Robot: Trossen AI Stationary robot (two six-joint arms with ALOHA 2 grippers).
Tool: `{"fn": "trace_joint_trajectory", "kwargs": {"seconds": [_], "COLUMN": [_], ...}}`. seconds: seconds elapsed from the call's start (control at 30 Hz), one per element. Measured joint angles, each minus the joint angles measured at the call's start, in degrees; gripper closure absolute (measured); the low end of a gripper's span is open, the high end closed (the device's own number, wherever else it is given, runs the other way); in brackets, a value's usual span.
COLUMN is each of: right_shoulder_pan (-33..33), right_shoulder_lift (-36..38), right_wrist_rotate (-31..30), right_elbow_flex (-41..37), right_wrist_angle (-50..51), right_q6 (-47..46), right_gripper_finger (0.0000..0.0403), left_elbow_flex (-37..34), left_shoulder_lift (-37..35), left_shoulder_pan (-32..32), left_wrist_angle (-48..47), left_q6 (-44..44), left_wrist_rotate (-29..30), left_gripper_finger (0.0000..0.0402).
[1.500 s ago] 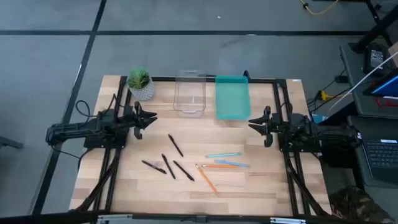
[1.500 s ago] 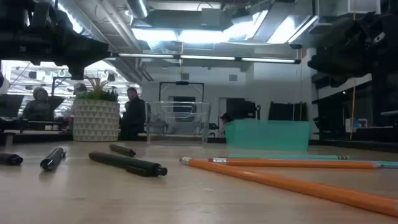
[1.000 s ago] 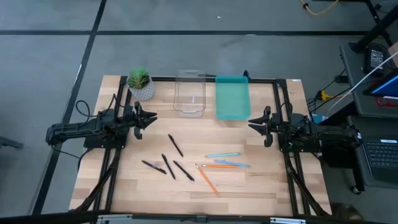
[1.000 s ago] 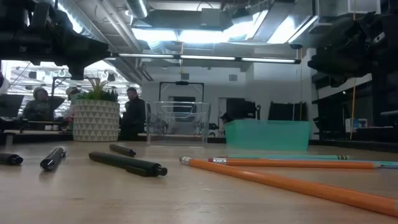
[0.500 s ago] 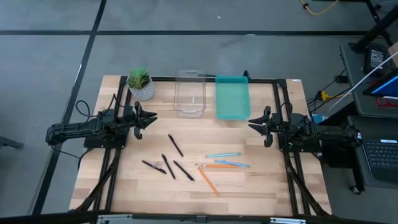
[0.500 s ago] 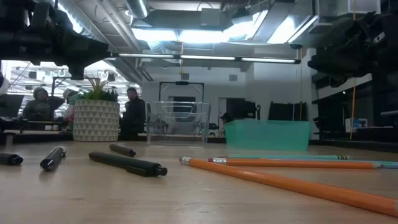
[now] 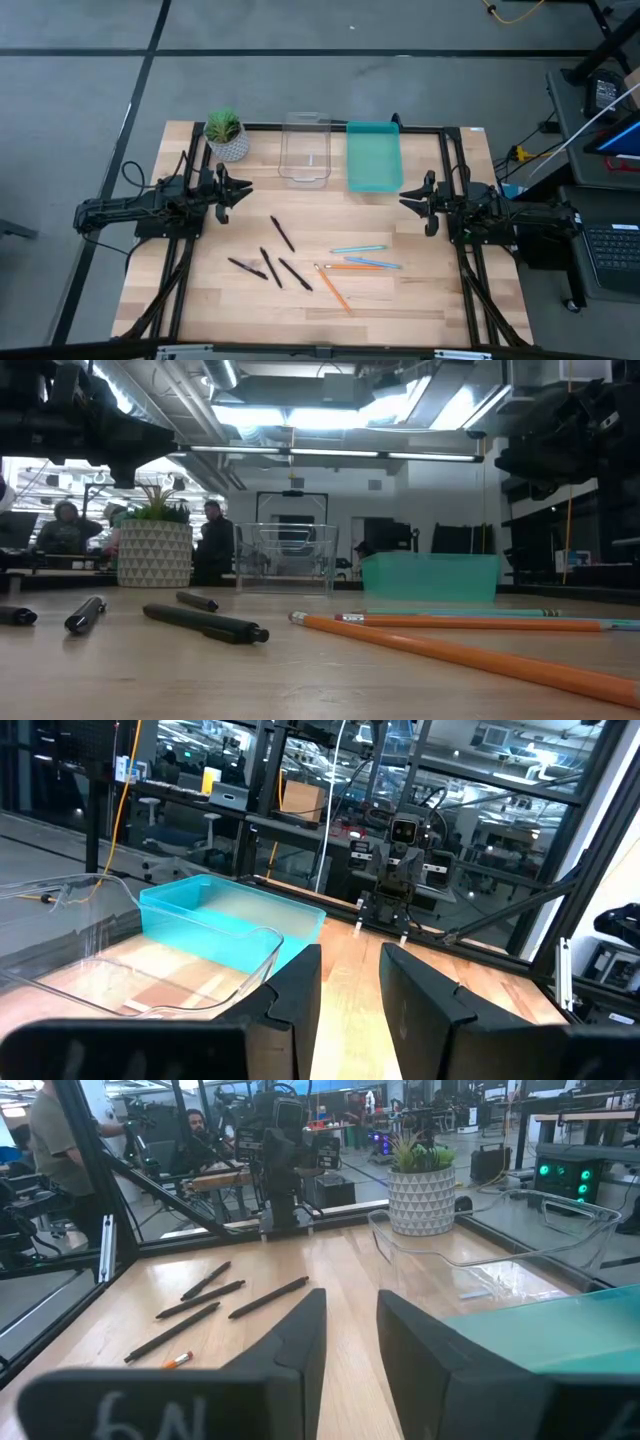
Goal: Sort pens & pencils
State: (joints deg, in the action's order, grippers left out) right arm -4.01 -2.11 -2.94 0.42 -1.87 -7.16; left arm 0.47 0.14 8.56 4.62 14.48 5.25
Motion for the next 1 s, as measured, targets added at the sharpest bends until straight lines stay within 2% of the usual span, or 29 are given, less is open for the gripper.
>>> {"fn": "trace_joint_trajectory", "kwargs": {"seconds": [0.5, 0.7, 1.0], "right_shoulder_pan": [0.02, 0.00, 0.01], "right_shoulder_lift": [-0.02, 0.00, 0.00], "right_wrist_rotate": [0.02, 0.02, 0.00], "right_elbow_flex": [-0.01, -0.01, -0.02], "right_wrist_angle": [0.00, 0.00, -1.91], "right_q6": [-0.12, -4.53, -4.60], "right_gripper_finger": [0.0309, 0.0309, 0.0309], "left_elbow_flex": [0.02, 0.00, 0.00], "left_shoulder_lift": [0.00, 0.00, 0.00], "left_shoulder_pan": [0.00, -0.02, 0.00], "left_wrist_angle": [0.00, 0.00, -0.02], "left_q6": [-0.01, 0.00, -0.02], "left_wrist_rotate": [0.00, 0.00, -0.01], "left_gripper_finger": [0.0303, 0.0303, 0.0303]}}
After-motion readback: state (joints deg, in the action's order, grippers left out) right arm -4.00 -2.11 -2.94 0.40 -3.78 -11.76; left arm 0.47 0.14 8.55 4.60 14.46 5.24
